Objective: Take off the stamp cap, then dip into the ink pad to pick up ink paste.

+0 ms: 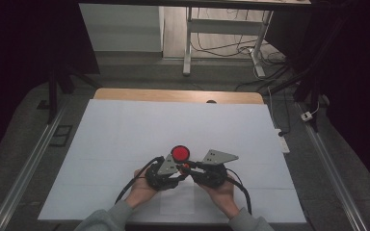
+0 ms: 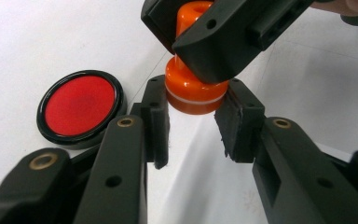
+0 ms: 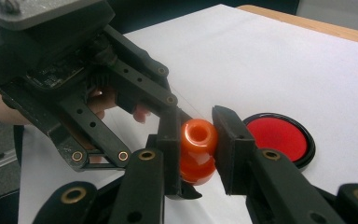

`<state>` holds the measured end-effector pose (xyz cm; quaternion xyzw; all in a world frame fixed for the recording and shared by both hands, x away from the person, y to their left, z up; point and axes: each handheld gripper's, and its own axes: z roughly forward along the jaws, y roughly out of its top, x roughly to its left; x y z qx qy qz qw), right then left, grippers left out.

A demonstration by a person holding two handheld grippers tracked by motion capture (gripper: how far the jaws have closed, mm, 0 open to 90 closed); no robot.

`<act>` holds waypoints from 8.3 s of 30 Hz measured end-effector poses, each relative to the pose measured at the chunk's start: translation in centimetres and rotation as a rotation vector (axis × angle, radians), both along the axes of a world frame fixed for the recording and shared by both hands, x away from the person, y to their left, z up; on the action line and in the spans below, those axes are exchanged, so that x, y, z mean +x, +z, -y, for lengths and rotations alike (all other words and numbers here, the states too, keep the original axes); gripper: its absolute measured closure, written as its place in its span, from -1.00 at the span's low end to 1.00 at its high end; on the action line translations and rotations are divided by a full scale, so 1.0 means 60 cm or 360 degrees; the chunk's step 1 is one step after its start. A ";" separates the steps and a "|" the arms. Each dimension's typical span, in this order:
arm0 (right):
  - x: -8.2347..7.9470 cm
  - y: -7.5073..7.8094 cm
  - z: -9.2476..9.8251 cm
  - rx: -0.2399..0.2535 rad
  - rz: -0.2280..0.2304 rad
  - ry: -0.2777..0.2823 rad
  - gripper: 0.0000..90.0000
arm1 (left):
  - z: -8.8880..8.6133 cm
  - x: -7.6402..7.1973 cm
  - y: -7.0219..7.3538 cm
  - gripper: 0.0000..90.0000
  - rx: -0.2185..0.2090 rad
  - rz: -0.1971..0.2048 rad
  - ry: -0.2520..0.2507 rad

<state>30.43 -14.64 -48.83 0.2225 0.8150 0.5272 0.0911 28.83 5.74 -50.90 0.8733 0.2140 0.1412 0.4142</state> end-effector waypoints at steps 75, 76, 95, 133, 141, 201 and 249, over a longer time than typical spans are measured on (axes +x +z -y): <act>0.009 0.029 0.042 0.0183 0.0049 -0.0162 0.61 | -0.138 -0.034 0.024 0.45 -0.0129 -0.0048 0.0207; 0.009 0.028 0.042 0.0182 0.0045 -0.0161 0.61 | -0.145 -0.036 0.023 0.45 -0.0131 -0.0051 0.0221; 0.013 0.027 0.045 0.0214 0.0032 -0.0174 0.61 | -0.235 -0.080 0.011 0.45 -0.0157 -0.0097 0.0399; 0.029 0.022 0.027 0.0175 0.0055 -0.0159 0.61 | -0.276 -0.091 0.003 0.44 -0.0184 -0.0130 0.0503; 0.036 0.023 0.021 0.0163 0.0054 -0.0159 0.61 | -0.275 -0.090 0.002 0.44 -0.0182 -0.0135 0.0493; 0.129 -0.050 -0.057 -0.0204 0.0022 -0.0223 0.61 | -0.265 -0.085 -0.003 0.44 -0.0156 -0.0161 0.0467; 0.126 -0.073 -0.055 -0.0211 0.0051 -0.0225 0.63 | -0.268 -0.086 -0.001 0.44 -0.0162 -0.0163 0.0469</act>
